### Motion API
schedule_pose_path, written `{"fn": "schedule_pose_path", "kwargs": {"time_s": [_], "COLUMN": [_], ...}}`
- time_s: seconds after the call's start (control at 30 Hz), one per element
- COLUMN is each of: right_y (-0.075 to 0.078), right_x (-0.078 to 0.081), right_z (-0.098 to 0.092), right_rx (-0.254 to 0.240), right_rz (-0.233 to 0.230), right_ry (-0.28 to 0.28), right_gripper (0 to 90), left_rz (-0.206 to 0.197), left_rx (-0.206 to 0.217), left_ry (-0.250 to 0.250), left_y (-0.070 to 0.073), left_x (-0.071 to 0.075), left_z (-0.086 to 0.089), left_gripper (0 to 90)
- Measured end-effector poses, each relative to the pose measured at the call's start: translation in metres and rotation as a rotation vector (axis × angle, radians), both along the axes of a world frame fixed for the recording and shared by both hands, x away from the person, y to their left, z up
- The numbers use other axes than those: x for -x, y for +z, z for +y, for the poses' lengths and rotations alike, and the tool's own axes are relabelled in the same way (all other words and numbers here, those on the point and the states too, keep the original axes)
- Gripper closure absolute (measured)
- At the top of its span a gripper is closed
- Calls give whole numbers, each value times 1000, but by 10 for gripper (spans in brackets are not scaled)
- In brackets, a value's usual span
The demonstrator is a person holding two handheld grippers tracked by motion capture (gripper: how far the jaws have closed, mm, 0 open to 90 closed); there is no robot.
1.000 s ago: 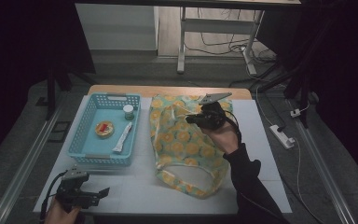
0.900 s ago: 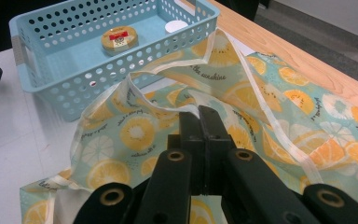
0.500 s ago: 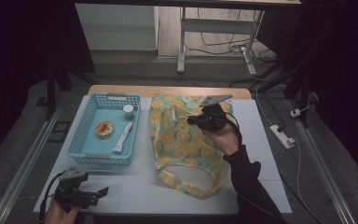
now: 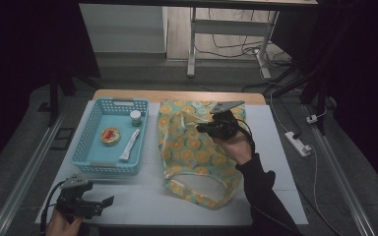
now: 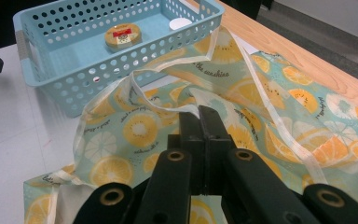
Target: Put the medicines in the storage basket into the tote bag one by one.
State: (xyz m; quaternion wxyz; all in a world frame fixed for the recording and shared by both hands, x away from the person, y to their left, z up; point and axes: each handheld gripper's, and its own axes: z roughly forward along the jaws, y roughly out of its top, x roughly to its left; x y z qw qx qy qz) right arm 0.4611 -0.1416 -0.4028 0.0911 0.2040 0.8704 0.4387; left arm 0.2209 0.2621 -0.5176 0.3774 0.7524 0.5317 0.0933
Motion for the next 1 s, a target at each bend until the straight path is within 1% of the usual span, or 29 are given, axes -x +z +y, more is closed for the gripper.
{"fn": "schedule_pose_path", "kwargs": {"time_s": [0.2,0.27,0.33,0.4,0.53,0.73,0.87,1.0], "right_y": [0,0,0,1,0,0,0,-1], "right_x": [-1,-1,-1,-1,-2,-2,-2,-2], "right_z": [-1,-1,-1,-2,-1,-2,-2,-1], "right_rx": [0,1,-1,-1,-1,-5,-3,1], "right_rz": [1,2,2,4,8,9,10,8], "right_ry": [-1,-4,-6,-6,-5,-8,-10,-7], "right_gripper": [900,900,900,900,900,900,900,900], "left_rz": [5,9,15,21,8,-1,-22,-45], "left_rx": [5,14,32,37,33,58,68,79], "left_ry": [-7,-13,-21,-26,-37,-55,-68,-67], "left_y": [2,3,4,5,9,12,16,22], "left_x": [-1,-1,-2,-2,-3,-6,-8,-9], "left_z": [-1,-1,-1,0,0,2,4,7], "left_gripper": [0,0,0,0,0,0,1,0]}}
